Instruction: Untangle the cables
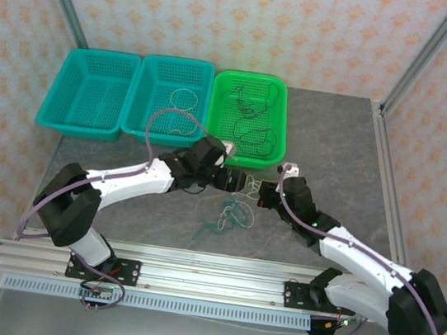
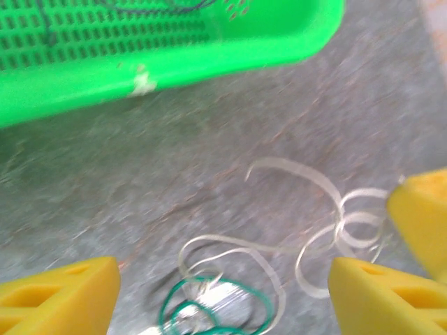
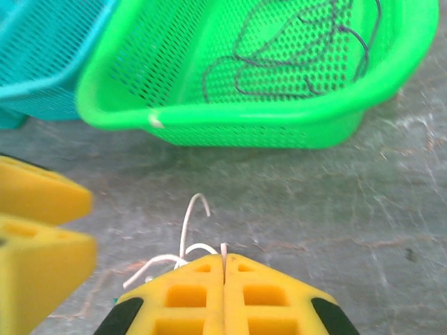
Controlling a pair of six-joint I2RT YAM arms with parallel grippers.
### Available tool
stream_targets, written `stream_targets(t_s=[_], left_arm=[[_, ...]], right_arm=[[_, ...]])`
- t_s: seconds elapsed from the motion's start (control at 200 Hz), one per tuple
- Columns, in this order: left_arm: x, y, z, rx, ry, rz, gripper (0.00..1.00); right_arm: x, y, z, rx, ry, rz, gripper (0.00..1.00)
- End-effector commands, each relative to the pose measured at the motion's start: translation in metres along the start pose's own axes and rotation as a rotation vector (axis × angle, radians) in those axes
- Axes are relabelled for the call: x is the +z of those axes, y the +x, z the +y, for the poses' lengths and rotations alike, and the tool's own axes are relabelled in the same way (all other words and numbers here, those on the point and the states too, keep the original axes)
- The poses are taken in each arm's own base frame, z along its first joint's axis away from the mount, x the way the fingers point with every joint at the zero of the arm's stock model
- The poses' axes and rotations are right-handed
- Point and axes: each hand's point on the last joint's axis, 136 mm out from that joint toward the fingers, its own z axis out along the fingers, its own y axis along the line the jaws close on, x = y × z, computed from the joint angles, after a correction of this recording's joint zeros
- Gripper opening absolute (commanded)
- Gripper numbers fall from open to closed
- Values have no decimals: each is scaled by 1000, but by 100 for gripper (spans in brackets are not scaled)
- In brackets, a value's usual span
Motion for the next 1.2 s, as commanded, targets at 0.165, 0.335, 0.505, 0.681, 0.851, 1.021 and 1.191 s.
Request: stream_targets(t_s=[0.165,0.335,0.505,0.681,0.851,1.021,1.191], left_arm=[[-20,-67,-20,-344,383,-132,77],[-15,-71,-37,-405,499,-89,76],[-1,-43,-21,-402,398,6,76],[5,-22,-25,-410,439,83,76],[9,-8,-56,-354,514,189,74],[5,-14,-60,-364,528,174,57],[4,-12,-53,-355,483,164,22]], right_arm=[[-16,-23,19,59,-144,-155,0],[-17,-25,28,57,-194,-162,0],[-16,-26,26,61,-177,-167,0],[-14,-25,26,55,-175,-162,0],[-9,-25,27,52,-175,-146,0],[-2,-19,23,59,-151,-123,0],[0,-14,17,66,-124,-110,0]])
